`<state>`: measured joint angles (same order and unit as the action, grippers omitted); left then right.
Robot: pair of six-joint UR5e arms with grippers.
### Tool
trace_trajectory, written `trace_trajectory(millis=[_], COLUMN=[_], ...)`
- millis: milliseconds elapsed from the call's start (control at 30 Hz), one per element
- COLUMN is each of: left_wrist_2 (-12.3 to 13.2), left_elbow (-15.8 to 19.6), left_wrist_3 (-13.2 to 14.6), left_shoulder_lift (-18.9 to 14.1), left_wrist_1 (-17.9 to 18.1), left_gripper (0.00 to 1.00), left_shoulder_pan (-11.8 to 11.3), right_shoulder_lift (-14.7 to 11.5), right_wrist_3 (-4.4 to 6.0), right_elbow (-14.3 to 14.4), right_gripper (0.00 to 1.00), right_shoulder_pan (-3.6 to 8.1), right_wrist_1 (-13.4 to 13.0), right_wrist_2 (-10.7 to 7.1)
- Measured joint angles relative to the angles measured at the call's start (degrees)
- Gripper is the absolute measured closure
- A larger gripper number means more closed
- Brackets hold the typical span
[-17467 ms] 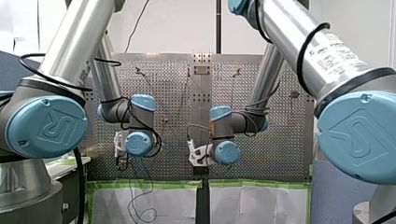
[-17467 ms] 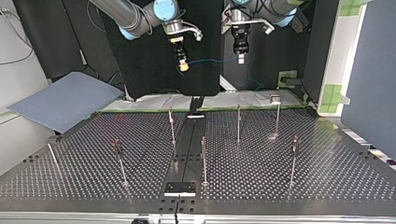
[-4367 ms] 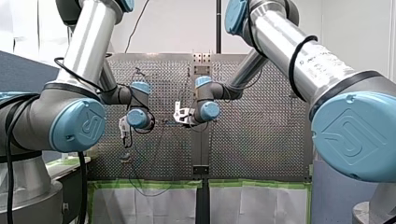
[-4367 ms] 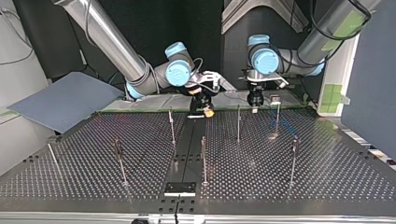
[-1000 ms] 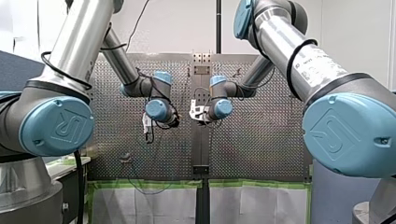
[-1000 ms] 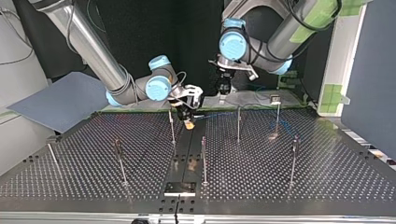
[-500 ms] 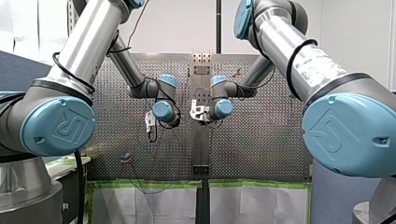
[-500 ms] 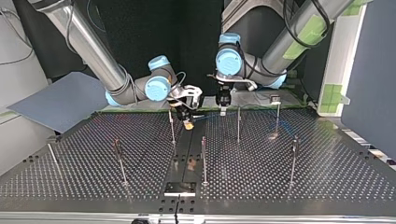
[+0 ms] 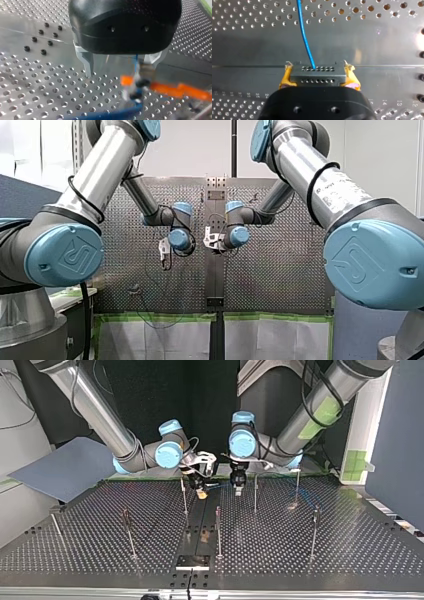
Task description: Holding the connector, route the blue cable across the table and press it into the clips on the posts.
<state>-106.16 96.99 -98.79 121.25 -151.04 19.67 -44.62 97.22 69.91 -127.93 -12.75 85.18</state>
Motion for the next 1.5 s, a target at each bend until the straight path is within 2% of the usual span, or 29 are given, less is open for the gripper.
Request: trace_trajectory(millis=[200, 567, 600, 633, 667, 700, 733, 767, 800, 833, 867, 900, 1200, 1300, 1500], left_wrist_2=[-0.8, -2.8, -3.1, -3.4, -3.7, -4.1, -4.4, -4.7, -4.9, -5.0, -5.1, -5.2, -4.9, -5.1, -6.5], left_elbow=[-1.3, -1.4, -1.5, -1.5, -1.4, -1.4, -1.5, -1.4, -1.4, -1.5, -1.5, -1.5, -1.5, -1.5, -1.4], left_wrist_3=[0.0, 0.1, 0.1, 0.1, 0.1, 0.3, 0.4, 0.5, 0.6, 0.6, 0.6, 0.6, 0.4, -0.2, -1.6], left_shoulder_lift=[2.4, 2.7, 2.7, 2.7, 2.7, 2.7, 2.7, 2.7, 2.7, 2.7, 2.7, 2.7, 2.5, 2.2, 0.1], left_wrist_1=[-0.2, -0.6, -0.6, -0.5, -0.5, -0.5, -0.5, -0.5, -0.4, -0.4, -0.4, -0.4, -0.7, -1.4, -3.8], left_gripper=[0.02, 0.02, 0.19, 0.31, 0.31, 0.48, 0.60, 0.60, 0.78, 0.90, 0.90, 1.00, 1.00, 1.00, 1.00], left_shoulder_pan=[-0.1, 0.4, 0.4, 0.5, 0.6, 0.6, 0.7, 0.8, 0.9, 0.9, 1.0, 1.1, 1.6, 1.8, 2.4], right_shoulder_lift=[0.0, 0.0, 0.0, 0.0, 0.0, 0.0, 0.0, 0.0, 0.0, 0.0, 0.0, 0.0, -0.2, -0.8, -3.4], right_wrist_3=[0.00, 0.00, 0.00, 0.00, 0.00, 0.00, 0.00, 0.00, 0.00, 0.00, 0.00, 0.00, -0.44, -0.67, -0.34], right_elbow=[0.0, 0.0, 0.0, 0.0, 0.0, 0.0, 0.0, 0.0, 0.0, 0.0, 0.0, 0.0, -0.2, -0.2, -0.2], right_gripper=[1.00, 1.00, 1.00, 1.00, 1.00, 1.00, 1.00, 1.00, 1.00, 1.00, 1.00, 1.00, 1.00, 1.00, 1.00], right_shoulder_pan=[0.00, 0.00, 0.00, 0.00, 0.00, 0.00, 0.00, 0.00, 0.00, 0.00, 0.00, 0.00, 0.01, 0.00, -0.02], right_wrist_1=[0.0, -0.1, -0.1, -0.1, -0.1, -0.1, -0.1, -0.1, -0.1, -0.1, -0.1, -0.1, 0.4, 1.3, 3.8], right_wrist_2=[0.04, 0.07, 0.07, 0.08, 0.08, 0.08, 0.08, 0.08, 0.08, 0.08, 0.07, 0.06, -0.03, 0.04, 0.07])
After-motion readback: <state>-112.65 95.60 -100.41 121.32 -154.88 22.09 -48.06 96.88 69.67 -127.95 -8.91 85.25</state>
